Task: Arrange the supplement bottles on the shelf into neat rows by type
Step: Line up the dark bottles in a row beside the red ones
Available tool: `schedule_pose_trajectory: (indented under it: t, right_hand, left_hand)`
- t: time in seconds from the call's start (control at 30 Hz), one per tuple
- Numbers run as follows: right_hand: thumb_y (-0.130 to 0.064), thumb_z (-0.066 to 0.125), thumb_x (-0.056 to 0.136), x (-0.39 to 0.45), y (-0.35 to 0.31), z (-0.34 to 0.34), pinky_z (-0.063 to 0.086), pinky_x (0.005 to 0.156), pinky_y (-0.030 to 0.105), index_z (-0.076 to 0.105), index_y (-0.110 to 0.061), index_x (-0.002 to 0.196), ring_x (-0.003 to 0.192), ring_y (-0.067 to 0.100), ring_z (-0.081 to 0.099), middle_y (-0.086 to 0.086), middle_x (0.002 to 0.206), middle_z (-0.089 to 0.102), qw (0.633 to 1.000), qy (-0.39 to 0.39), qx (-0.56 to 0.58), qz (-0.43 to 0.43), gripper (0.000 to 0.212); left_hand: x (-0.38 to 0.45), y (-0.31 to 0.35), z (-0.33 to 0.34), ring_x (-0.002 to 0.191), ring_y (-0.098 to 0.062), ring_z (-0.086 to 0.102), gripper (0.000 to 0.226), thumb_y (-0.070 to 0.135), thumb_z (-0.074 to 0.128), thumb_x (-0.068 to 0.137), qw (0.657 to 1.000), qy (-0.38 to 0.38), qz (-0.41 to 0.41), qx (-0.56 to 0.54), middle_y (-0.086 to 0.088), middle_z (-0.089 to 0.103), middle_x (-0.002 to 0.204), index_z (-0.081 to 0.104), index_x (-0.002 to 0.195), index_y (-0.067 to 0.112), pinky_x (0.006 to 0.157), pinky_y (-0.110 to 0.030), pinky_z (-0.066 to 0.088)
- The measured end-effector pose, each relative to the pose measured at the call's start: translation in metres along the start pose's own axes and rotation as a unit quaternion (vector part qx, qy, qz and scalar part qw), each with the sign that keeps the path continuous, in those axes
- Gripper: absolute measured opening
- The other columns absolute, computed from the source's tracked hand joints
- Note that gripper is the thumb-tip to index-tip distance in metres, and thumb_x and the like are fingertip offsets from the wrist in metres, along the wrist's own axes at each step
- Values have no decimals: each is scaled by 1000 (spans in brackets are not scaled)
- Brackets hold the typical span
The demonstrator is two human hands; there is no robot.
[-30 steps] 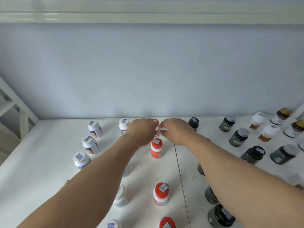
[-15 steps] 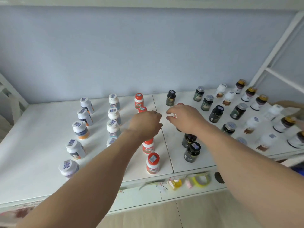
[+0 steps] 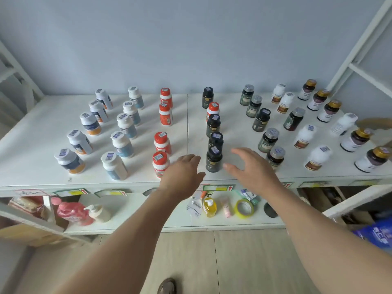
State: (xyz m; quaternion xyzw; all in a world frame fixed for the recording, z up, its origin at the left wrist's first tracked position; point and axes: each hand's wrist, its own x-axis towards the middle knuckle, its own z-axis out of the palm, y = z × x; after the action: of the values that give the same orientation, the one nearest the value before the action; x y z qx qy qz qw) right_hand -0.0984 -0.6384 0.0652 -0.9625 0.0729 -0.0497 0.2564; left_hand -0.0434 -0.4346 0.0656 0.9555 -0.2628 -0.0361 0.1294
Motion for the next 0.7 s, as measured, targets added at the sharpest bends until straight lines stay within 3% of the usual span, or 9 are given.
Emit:
schedule_pose_trajectory:
  t: [0.13, 0.23, 0.33, 0.43, 0.7]
  right_hand:
    - [-56, 61, 86, -5, 33, 35, 27, 114, 32, 43, -19, 144, 140, 17, 34, -3, 153, 38, 994, -83, -68, -18, 71]
    - [-58, 64, 83, -1, 45, 62, 22, 116, 34, 44, -21, 144, 145, 16, 24, -2, 155, 33, 990, -81, -111, -36, 74]
    - [-53, 66, 84, 3, 55, 84, 21, 113, 34, 49, -22, 140, 143, 18, 28, -1, 154, 35, 992, -41, -116, -42, 67]
    - [-47, 70, 84, 3, 62, 95, 25, 109, 36, 54, -22, 136, 137, 21, 36, -2, 150, 42, 991, 9, -118, -56, 60]
    - [-31, 73, 83, 4, 80, 101, 26, 104, 32, 59, -24, 131, 130, 20, 42, -6, 145, 48, 991, 38, -90, -89, 51]
  left_hand:
    - [-7, 3, 42, 137, -20, 31, 58, 44, 54, 93, 1000, 16, -5, 18, 1, 37, 149, 39, 142, 16, 108, -34, 32]
    - [-5, 0, 71, 142, -20, 22, 64, 48, 53, 92, 1000, 16, -10, 24, 0, 30, 154, 35, 144, 16, 114, -32, 22]
    - [0, -6, 97, 145, -21, 18, 67, 51, 53, 91, 999, 36, -17, 16, 0, 28, 155, 35, 145, 16, 116, -33, 17]
    - [1, -12, 115, 143, -22, 25, 64, 49, 55, 90, 996, 81, -11, 20, -2, 35, 152, 42, 142, 14, 115, -34, 20]
    - [2, -16, 139, 129, -29, 47, 57, 45, 63, 86, 982, 189, -1, 22, -9, 56, 136, 58, 127, 6, 107, -38, 35]
